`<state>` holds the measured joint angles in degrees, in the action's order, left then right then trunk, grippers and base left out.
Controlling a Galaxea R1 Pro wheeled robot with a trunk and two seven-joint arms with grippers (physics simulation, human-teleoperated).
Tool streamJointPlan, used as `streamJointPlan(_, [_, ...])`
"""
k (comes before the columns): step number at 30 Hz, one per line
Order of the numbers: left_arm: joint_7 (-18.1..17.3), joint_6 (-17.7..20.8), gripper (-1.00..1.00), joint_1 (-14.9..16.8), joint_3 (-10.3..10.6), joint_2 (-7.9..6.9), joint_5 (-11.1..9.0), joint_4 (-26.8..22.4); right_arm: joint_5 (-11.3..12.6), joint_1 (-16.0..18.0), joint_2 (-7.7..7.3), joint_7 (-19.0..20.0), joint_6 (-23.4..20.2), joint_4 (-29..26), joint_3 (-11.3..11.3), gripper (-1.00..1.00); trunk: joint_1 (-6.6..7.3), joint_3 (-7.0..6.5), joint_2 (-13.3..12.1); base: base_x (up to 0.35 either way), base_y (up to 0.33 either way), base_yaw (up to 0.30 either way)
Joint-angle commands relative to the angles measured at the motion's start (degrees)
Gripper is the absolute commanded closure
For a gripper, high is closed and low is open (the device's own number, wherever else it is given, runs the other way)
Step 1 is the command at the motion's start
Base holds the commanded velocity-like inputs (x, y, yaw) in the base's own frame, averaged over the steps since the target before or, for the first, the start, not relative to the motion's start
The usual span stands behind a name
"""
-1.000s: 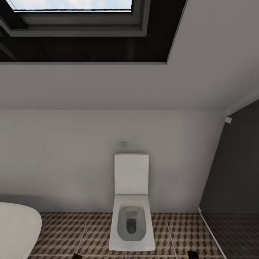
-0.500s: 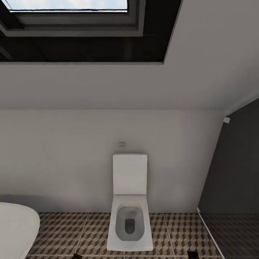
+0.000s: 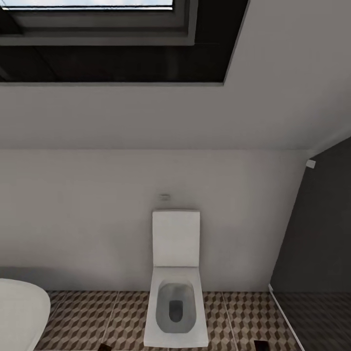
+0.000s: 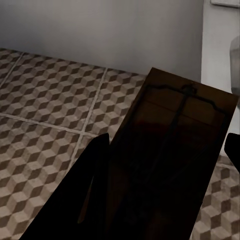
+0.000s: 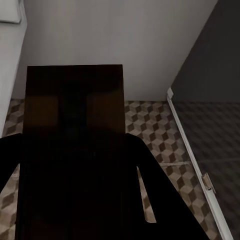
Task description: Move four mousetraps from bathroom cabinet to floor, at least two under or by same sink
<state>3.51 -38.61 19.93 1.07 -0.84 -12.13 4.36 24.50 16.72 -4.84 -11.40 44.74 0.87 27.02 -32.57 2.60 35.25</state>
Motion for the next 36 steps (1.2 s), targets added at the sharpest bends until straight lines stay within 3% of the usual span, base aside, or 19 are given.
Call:
streamJointPlan(1, [0.2, -0.3, 1.00, 0.1, 0.1, 0.04, 0.1, 0.2, 0.3, 0.1, 0.03, -0.1, 0.2, 0.1, 0.5, 1.00, -0.02, 0.11, 0.1, 0.003, 0.000, 0.000])
streamJointPlan(10, [-0.2, -0.2, 1.00, 0.1, 0.2, 0.62, 0.1, 0.1, 0.3, 0.1, 0.04, 0.1, -0.1, 0.1, 0.6, 1.00, -0.02, 0.11, 0.1, 0.000, 0.000, 0.000])
streamJointPlan(13, [-0.2, 2.0, 1.00, 0.1, 0.2, 0.60, 0.1, 0.1, 0.3, 0.1, 0.02, 0.7, -0.4, 0.0, 0.5, 1.00, -0.02, 0.11, 0.1, 0.000, 0.000, 0.000])
streamJointPlan(18, [0.2, 10.1, 1.00, 0.1, 0.4, 0.00, -0.1, -2.9, 0.2, 0.4, -0.02, 4.5, -3.9, -2.0, 0.5, 1.00, -0.02, 0.11, 0.1, 0.000, 0.000, 0.000])
streamJointPlan(22, [1.1, 20.9, 1.00, 0.1, 0.4, -0.19, 0.1, -15.5, 0.3, 1.1, -0.77, 5.1, -14.3, -10.1, 0.4, 1.00, -0.02, 0.11, 0.1, 0.000, 0.000, 0.000])
streamJointPlan(24, [1.9, 25.4, 1.00, 0.1, 0.4, -0.19, 0.1, -20.6, 0.4, 2.3, -1.07, 5.1, -16.8, -12.0, 0.4, 1.00, -0.02, 0.11, 0.1, 0.000, 0.000, 0.000])
streamJointPlan(25, [2.5, 28.4, 1.00, 0.2, 0.4, -0.20, 0.2, -24.1, 0.4, 3.3, -1.17, 5.1, -18.2, -12.8, 0.4, 1.00, -0.02, 0.11, 0.1, 0.000, 0.000, 0.000])
streamJointPlan(27, [4.7, 38.3, 1.00, 0.5, 0.4, -0.22, 0.3, -35.4, 0.4, 8.0, -1.28, 5.1, -22.4, -14.0, 0.3, 1.00, -0.02, 0.11, 0.1, 0.000, 0.000, 0.000])
streamJointPlan(28, [5.0, 40.1, 1.00, 0.7, 0.4, -0.23, 0.4, -37.3, 0.4, 9.2, -1.29, 5.1, -23.3, -14.1, 0.3, 1.00, -0.02, 0.11, 0.1, 0.000, 0.000, 0.000])
streamJointPlan(31, [5.3, 43.9, 1.00, 2.4, 0.4, -0.36, 0.5, -40.5, 0.5, 12.5, -1.43, 5.0, -26.3, -14.2, 0.2, 1.00, -0.02, 0.11, 0.1, 0.000, 0.000, 0.000])
streamJointPlan(36, [5.7, 49.5, 1.00, 6.7, 0.4, -0.74, 0.6, -41.3, 0.5, 15.9, -2.12, 5.0, -30.1, -14.2, 0.2, 1.00, -0.02, 0.11, 0.1, 0.000, 0.000, 0.000])
